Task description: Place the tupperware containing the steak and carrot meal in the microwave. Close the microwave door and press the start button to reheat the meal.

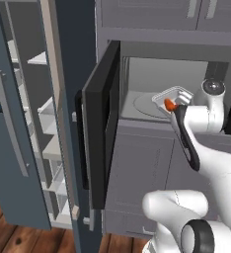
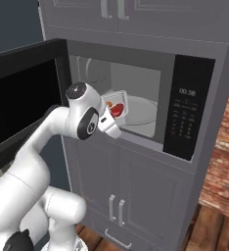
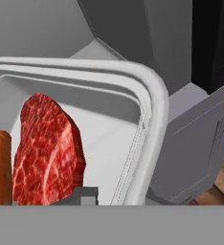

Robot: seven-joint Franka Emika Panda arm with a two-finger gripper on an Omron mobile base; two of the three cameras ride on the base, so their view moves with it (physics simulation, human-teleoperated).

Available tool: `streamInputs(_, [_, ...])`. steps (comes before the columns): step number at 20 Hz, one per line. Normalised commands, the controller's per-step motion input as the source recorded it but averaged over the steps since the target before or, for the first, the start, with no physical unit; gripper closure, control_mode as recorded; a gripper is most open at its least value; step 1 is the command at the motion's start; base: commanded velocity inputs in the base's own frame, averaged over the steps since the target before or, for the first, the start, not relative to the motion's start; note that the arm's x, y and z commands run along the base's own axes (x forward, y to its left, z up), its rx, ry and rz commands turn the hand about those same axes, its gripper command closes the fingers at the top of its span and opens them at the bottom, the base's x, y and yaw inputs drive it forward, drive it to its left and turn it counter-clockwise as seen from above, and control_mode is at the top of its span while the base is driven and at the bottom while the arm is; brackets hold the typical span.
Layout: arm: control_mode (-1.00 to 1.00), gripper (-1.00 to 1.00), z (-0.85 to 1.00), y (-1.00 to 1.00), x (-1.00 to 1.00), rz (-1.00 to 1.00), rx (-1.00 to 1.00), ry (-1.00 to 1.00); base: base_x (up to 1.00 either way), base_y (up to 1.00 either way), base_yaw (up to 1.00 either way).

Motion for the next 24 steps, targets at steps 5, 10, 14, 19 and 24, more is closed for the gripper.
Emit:
streamInputs(5, [-1.00,1.00,0.00,-0.02,0.44,0.00,-0.01,0.00,0.00,0.00,0.00])
streamInputs(10, [-1.00,1.00,0.00,-0.04,0.43,0.00,0.00,0.00,0.00,0.00,0.00])
streamInputs(14, [-1.00,1.00,-0.02,-0.05,0.45,0.00,0.00,0.00,0.00,0.00,0.00])
streamInputs(19, [-1.00,1.00,-0.12,-0.10,0.46,0.00,0.00,0.00,0.00,0.00,0.00])
streamInputs(24, [-1.00,1.00,-0.21,-0.17,0.45,0.00,0.00,0.00,0.00,0.00,0.00])
